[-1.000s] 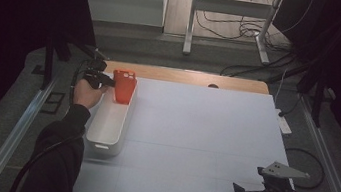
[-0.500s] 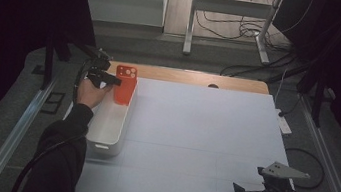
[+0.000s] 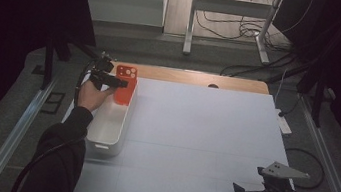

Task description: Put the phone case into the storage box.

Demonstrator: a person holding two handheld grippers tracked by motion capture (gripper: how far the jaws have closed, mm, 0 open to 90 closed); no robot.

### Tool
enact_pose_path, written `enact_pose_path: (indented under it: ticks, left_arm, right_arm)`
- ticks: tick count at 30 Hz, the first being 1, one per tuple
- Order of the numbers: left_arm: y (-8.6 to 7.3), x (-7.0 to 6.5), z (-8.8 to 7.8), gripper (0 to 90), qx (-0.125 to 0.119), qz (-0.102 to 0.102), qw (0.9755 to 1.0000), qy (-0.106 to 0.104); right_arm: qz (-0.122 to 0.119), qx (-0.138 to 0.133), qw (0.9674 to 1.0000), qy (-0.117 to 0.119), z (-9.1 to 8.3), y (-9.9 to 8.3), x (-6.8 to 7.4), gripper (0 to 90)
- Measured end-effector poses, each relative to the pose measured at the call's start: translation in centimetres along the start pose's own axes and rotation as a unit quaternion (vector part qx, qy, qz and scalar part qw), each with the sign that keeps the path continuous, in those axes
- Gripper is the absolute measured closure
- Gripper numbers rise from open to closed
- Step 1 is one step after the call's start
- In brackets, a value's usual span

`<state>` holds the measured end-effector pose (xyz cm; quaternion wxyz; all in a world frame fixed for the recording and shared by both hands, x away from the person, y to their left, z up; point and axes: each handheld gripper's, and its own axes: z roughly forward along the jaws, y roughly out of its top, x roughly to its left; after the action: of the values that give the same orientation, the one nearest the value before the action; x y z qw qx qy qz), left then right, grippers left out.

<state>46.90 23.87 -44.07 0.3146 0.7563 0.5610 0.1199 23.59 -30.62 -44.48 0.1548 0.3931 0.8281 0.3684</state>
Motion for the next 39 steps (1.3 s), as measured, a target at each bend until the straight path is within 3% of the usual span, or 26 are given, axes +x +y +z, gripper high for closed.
enact_pose_path:
  ticks: [6,12,25,39]
  left_arm:
    - [-0.6,-0.1,-0.6,8.5,-0.008,0.001,0.9999,-0.013]
    - [-1.3,-0.1,-1.1,1.6,-0.008,0.010,0.9995,-0.028]
    - [-3.1,-1.1,-2.4,0.0,-0.020,0.037,0.9979,-0.049]
    - [-4.8,-2.8,-4.0,0.0,-0.033,0.075,0.9952,-0.053]
  right_arm:
    - [0.000,0.001,1.0000,0.000,0.0,0.0,0.0,0.3]
    - [-0.002,0.003,1.0000,-0.001,0.0,0.0,0.1,0.3]
    - [-0.001,0.005,1.0000,-0.001,0.1,0.1,0.1,0.3]
    - [-0.001,0.006,1.0000,-0.002,0.1,0.1,0.1,0.2]
